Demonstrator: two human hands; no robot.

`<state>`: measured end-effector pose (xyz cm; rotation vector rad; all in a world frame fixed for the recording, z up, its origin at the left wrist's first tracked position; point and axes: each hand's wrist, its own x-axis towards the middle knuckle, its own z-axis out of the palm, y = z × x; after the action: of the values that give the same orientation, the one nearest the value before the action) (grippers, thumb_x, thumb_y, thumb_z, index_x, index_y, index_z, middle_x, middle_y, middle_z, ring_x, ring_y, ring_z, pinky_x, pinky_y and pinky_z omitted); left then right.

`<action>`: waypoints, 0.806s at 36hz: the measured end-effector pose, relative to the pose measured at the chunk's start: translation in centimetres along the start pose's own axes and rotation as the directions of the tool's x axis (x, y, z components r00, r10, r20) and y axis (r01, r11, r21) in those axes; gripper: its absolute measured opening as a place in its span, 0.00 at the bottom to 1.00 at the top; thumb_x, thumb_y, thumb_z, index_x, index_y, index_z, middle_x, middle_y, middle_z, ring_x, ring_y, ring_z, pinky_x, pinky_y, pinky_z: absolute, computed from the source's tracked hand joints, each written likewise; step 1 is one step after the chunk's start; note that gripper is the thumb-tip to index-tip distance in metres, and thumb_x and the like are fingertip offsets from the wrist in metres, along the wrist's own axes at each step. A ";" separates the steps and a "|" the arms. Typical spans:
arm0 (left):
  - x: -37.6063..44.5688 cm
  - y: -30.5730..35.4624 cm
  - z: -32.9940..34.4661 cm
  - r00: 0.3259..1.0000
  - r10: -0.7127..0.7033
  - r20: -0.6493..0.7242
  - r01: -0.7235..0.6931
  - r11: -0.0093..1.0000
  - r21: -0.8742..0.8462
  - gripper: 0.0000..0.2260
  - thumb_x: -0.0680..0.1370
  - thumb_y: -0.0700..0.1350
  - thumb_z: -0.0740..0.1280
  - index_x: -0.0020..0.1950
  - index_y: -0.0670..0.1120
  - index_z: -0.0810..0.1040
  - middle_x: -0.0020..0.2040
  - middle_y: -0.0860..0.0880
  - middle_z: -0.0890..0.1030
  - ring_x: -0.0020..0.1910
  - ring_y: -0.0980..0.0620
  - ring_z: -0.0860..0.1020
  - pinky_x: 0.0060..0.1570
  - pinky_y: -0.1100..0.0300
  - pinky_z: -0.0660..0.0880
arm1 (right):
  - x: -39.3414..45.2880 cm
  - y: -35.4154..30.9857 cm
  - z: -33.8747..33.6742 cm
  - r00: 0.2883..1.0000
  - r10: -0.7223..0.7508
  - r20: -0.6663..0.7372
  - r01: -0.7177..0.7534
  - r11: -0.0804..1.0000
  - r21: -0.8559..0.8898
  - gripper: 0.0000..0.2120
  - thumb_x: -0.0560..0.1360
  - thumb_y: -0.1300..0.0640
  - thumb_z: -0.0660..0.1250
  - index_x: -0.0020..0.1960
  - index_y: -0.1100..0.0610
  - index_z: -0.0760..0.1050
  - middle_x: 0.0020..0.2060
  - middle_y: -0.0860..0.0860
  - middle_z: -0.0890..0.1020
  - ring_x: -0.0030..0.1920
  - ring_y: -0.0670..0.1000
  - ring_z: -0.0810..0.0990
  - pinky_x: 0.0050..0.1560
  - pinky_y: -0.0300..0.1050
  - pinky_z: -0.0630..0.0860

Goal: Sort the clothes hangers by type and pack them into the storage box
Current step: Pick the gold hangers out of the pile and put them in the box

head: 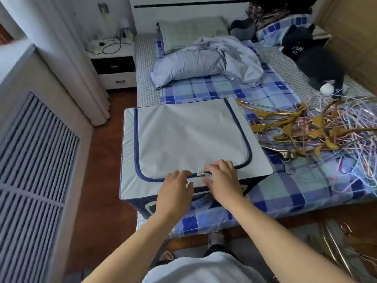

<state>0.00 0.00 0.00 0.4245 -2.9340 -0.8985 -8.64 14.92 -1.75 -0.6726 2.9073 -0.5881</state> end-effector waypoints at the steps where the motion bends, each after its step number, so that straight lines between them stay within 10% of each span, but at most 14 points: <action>1: 0.4 0.2 0.4 1.000 0.005 0.006 -0.005 1.000 0.014 0.15 0.82 0.47 0.64 0.69 0.50 0.75 0.56 0.51 0.79 0.58 0.49 0.74 0.55 0.56 0.73 | 0.4 0.1 0.3 0.999 -0.041 -0.002 0.041 0.999 -0.026 0.13 0.78 0.49 0.69 0.61 0.50 0.80 0.55 0.48 0.77 0.57 0.52 0.69 0.60 0.47 0.71; 11: 1.8 1.3 3.4 0.997 -0.070 -0.023 0.072 0.993 0.090 0.25 0.79 0.46 0.70 0.75 0.52 0.70 0.58 0.49 0.76 0.57 0.46 0.74 0.55 0.51 0.75 | 2.8 1.4 -1.8 0.927 -0.326 0.183 0.354 0.923 -0.150 0.06 0.75 0.62 0.64 0.50 0.55 0.76 0.46 0.50 0.78 0.48 0.54 0.75 0.49 0.48 0.73; 21: 2.4 2.1 4.0 0.996 -0.074 -0.057 0.082 0.983 0.165 0.18 0.70 0.35 0.74 0.39 0.49 0.66 0.39 0.54 0.66 0.32 0.50 0.66 0.24 0.52 0.68 | 5.1 2.5 -4.1 0.837 -0.262 0.480 0.284 0.958 0.029 0.09 0.81 0.55 0.55 0.44 0.54 0.69 0.45 0.51 0.76 0.43 0.53 0.71 0.43 0.47 0.68; 29: 3.9 2.6 3.3 0.981 -0.136 0.135 0.101 0.965 0.242 0.06 0.78 0.46 0.65 0.47 0.50 0.67 0.44 0.53 0.69 0.34 0.49 0.70 0.33 0.56 0.68 | 8.2 13.5 -8.8 0.850 -0.063 0.524 0.185 0.966 -0.183 0.10 0.82 0.55 0.57 0.48 0.52 0.76 0.46 0.48 0.75 0.44 0.50 0.77 0.41 0.44 0.73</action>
<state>-4.80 2.80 -1.48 0.5739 -3.1983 -0.6199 -23.04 25.57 0.99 -0.8919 2.4483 -0.0542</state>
